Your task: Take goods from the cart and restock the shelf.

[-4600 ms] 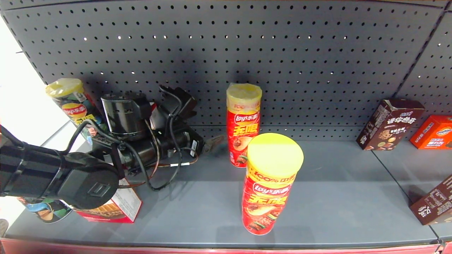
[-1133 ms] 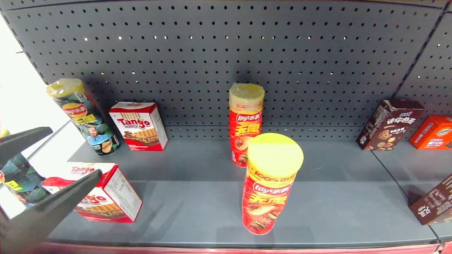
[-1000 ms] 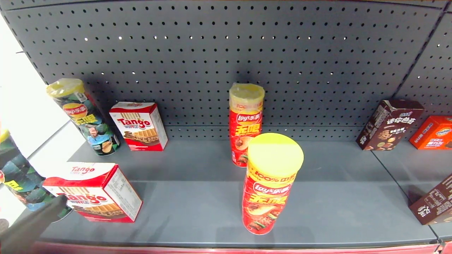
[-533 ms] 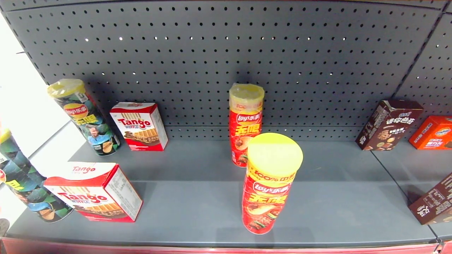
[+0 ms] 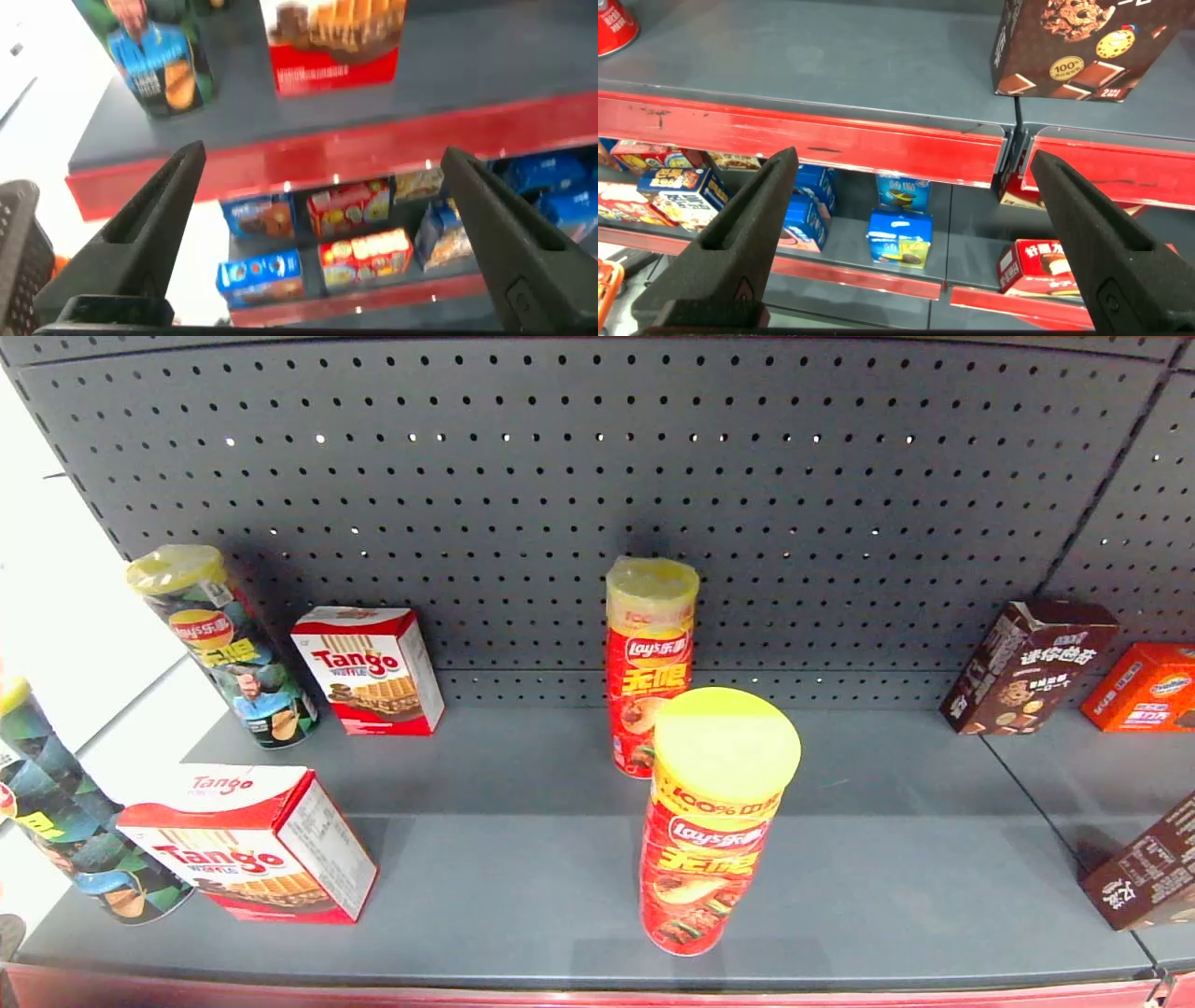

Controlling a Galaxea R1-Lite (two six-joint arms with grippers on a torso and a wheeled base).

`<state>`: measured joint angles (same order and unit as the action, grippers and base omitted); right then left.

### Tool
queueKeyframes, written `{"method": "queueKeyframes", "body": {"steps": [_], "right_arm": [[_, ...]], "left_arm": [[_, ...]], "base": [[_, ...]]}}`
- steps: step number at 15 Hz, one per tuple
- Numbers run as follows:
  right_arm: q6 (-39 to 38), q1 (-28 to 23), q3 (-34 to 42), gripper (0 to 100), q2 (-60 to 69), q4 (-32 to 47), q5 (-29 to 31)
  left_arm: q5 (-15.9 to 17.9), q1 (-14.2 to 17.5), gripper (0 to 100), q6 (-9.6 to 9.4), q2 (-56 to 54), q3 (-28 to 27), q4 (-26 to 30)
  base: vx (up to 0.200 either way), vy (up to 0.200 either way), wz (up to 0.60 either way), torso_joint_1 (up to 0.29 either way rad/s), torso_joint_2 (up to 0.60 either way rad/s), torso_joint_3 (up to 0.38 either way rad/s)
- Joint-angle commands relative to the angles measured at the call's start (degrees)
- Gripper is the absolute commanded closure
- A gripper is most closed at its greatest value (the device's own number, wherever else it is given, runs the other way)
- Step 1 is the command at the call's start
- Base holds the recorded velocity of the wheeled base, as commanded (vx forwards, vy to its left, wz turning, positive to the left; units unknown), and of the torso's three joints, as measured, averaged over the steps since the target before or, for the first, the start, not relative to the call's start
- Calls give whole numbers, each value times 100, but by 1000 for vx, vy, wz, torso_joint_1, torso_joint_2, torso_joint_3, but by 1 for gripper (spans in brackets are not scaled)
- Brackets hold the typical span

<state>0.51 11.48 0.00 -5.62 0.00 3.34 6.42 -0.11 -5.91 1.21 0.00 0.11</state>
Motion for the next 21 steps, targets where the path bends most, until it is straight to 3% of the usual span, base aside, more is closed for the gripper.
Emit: {"method": "queueKeyframes", "body": {"steps": [1, 4, 5, 6, 7, 9, 12, 20, 21], "right_arm": [[2, 3, 0, 0, -9, 0, 0], [2, 3, 0, 0, -9, 0, 0], [2, 3, 0, 0, -9, 0, 0], [2, 3, 0, 0, -9, 0, 0], [2, 3, 0, 0, -9, 0, 0], [2, 3, 0, 0, -9, 0, 0], [2, 3, 0, 0, -9, 0, -35], [212, -102, 0, 0, -27, -26, -202], [19, -182, -729, 0, -326, -211, -79]], "left_arm": [[-1, 2, 0, 2, -94, 0, 7], [228, 2, 0, 38, -86, 0, 7], [-10, 2, 0, 169, -86, 0, 7], [-396, 2, 0, 187, -86, 0, 7], [-519, 11, 0, 187, -86, 0, -2], [-528, 11, 0, 187, -86, 0, 7], [-177, -7, 0, 222, -86, 0, 24], [-185, -15, 0, 248, -86, 0, 24], [-185, -7, 0, 248, -86, 0, 15]], "base": [[0, 0, 0, 0, 0, 0], [0, 0, 0, 0, 0, 0], [0, 0, 0, 0, 0, 0], [0, 0, 0, 0, 0, 0], [0, 0, 0, 0, 0, 0], [0, 0, 0, 0, 0, 0], [0, 0, 0, 0, 0, 0], [0, 0, 0, 0, 0, 0], [0, 0, 0, 0, 0, 0]]}}
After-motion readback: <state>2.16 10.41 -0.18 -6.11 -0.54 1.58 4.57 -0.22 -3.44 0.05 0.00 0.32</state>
